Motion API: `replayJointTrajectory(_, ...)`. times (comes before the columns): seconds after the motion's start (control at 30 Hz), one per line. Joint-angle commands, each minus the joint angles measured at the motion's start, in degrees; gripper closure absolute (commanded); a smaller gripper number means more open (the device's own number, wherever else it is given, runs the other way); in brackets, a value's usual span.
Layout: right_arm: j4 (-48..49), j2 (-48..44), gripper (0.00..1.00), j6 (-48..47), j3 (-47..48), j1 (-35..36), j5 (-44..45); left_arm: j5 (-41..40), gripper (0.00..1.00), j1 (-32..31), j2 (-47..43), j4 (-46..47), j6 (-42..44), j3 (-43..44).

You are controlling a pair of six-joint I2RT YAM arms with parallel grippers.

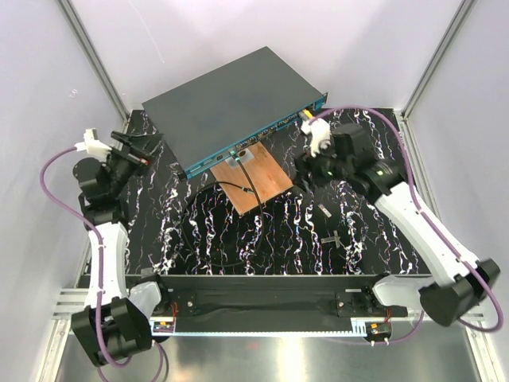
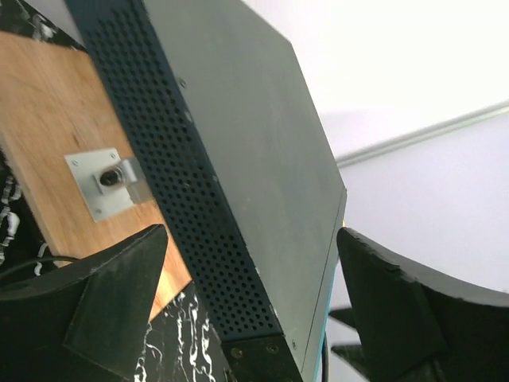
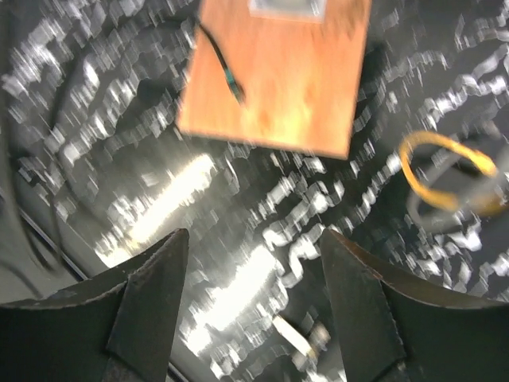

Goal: Insert the plug into the switch port

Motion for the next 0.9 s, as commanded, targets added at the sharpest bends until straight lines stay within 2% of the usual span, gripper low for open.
replayJointTrajectory(0.0, -8.5, -2.7, 0.26, -10.1, -5.2, -3.7, -1.1, 2.9, 0.05, 5.0, -2.6, -0.1, 1.0, 0.6)
replayJointTrajectory(0.2, -11.9, -2.8, 0.35, -16.1, -13.8, -10.4, 5.9, 7.3, 0.03, 14.7, -4.0, 1.2, 2.4, 2.1)
replayJointTrajectory(0.27, -10.5, -0.9, 0.4, -16.6, -15.5, -10.7, 9.0, 8.3, 0.03, 15.3, -4.1, 1.4, 4.1, 4.8)
replayJointTrajectory(0.37, -7.3, 4.1, 0.42, -17.6, -18.2, -10.7, 10.6, 9.8, 0.04, 15.3, -4.8, 1.3, 9.4, 8.0)
replayJointTrajectory(0.5, -8.3, 13.0, 0.43, -18.2, -14.9, -10.7, 10.3, 13.0, 0.04, 15.1, -6.1, -0.6, 17.3, 14.0)
replayJointTrajectory(0.6, -8.7, 18.9, 0.41, -17.9, -11.6, -10.7, 9.4, 14.0, 0.04, 15.0, -8.4, -1.1, 20.9, 15.1)
replayJointTrajectory(0.87, -12.1, 34.5, 0.42, -17.2, 1.4, -10.7, 8.5, 16.1, 0.04, 14.9, -11.7, 0.3, 21.1, 14.5)
